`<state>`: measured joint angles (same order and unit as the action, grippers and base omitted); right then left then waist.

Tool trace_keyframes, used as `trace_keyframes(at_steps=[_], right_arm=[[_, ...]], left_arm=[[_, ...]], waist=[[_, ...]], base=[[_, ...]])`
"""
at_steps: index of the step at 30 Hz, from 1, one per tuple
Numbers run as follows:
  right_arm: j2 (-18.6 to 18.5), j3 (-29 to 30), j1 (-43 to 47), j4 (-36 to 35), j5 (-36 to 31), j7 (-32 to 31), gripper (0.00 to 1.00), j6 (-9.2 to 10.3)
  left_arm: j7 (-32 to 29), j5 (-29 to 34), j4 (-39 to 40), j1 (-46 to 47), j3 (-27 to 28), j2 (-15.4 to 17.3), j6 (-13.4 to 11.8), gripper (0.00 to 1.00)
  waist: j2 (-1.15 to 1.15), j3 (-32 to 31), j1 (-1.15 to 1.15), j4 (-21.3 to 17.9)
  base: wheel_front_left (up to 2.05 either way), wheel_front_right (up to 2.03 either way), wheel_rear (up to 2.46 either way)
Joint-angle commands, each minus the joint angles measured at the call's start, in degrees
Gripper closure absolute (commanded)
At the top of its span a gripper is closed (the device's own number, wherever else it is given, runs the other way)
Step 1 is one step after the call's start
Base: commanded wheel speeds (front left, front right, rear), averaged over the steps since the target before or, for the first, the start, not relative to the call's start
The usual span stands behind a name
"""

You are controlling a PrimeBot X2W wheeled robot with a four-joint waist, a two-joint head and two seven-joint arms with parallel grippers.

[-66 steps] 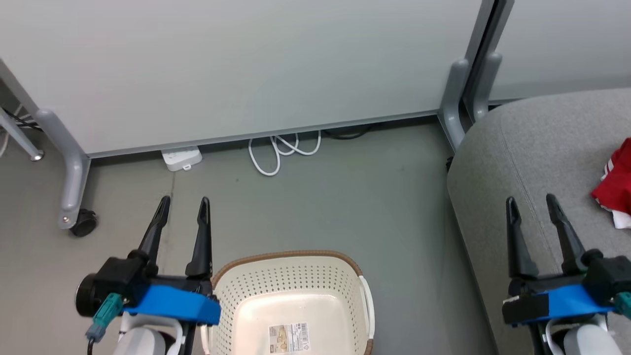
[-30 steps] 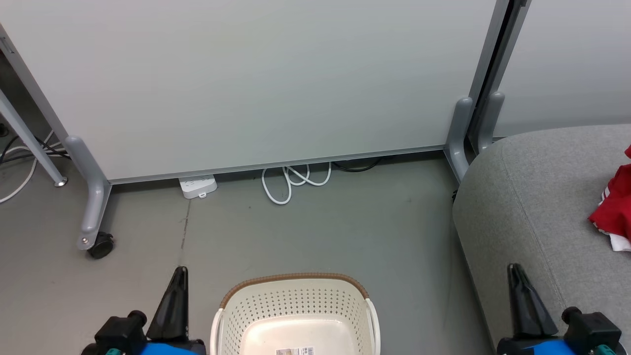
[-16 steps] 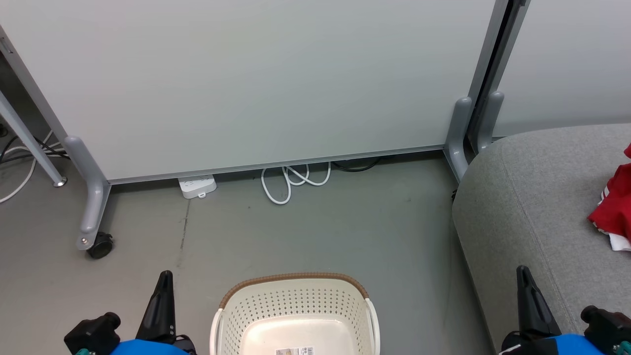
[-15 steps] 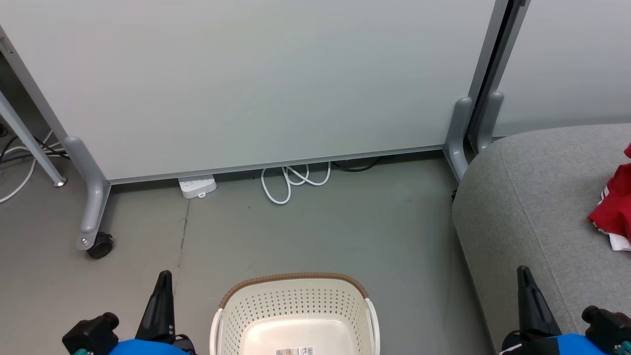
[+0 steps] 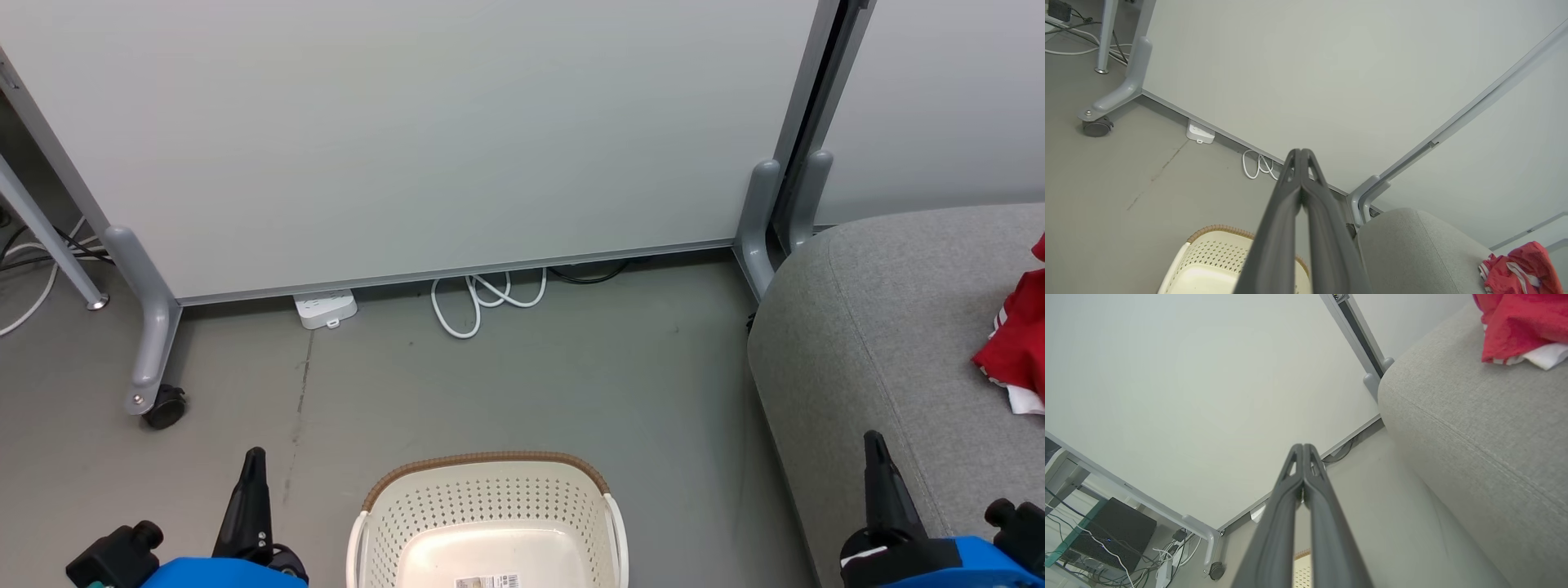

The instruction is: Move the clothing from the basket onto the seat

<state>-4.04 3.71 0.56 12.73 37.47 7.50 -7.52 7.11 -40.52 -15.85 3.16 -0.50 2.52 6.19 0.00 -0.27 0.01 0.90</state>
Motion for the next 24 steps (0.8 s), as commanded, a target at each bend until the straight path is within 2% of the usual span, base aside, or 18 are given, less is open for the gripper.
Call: trace_keyframes(at_steps=[1,24], right_arm=[[0.0,0.3,-1.7,-0.5,2.0,-0.5,1.00,0.01],[0.4,1.2,-3.6,0.1,19.4,-5.0,1.00,0.02]], left_arm=[[-0.4,-1.9,1.0,1.7,0.5,0.3,0.2,1.00],[-4.8,-18.3,1.2,2.5,2.7,0.3,0.6,1.00]], waist=[[0.00,0.0,0.00,0.0],[0.00,0.1,0.00,-0.2]], base=[[0.00,0.00,0.00],[0.00,0.00,0.00]])
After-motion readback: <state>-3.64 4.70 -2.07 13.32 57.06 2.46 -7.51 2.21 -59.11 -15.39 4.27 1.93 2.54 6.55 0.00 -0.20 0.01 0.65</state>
